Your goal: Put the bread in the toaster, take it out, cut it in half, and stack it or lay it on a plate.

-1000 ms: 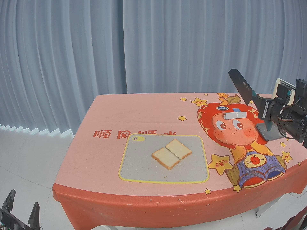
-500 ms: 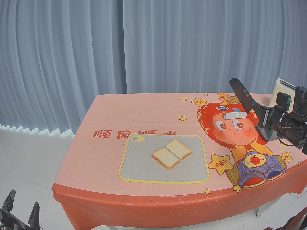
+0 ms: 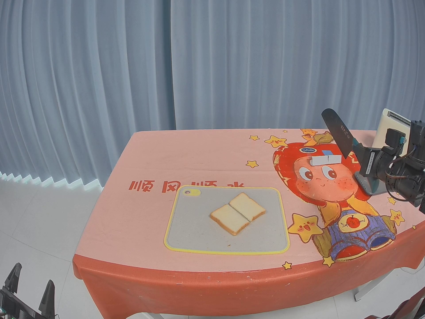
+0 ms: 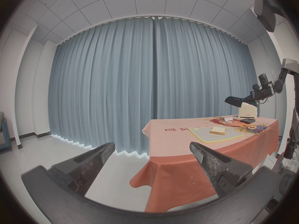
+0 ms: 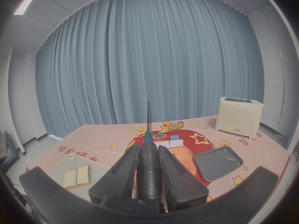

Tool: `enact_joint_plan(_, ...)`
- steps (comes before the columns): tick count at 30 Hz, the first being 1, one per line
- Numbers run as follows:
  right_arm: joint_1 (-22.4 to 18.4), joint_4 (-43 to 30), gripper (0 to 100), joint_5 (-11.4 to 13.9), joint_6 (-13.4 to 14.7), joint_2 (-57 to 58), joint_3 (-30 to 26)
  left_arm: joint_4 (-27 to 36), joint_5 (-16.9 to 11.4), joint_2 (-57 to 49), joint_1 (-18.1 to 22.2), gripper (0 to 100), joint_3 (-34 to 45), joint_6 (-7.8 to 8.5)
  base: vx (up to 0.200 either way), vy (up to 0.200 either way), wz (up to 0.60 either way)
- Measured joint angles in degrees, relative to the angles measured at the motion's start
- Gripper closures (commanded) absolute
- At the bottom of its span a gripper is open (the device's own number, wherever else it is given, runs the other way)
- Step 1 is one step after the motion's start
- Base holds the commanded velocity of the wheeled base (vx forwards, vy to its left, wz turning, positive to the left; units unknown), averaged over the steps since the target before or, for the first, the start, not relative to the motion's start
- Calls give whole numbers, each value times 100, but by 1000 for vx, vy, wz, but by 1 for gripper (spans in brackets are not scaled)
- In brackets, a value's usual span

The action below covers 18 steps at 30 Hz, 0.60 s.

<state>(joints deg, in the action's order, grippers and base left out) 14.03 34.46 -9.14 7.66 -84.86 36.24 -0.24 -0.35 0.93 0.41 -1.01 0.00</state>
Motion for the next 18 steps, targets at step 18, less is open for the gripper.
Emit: enact_joint_plan(18, -602, 5, 100, 255, 17, -273, 179, 2, 2, 0, 0, 0, 0, 0, 0, 0, 0)
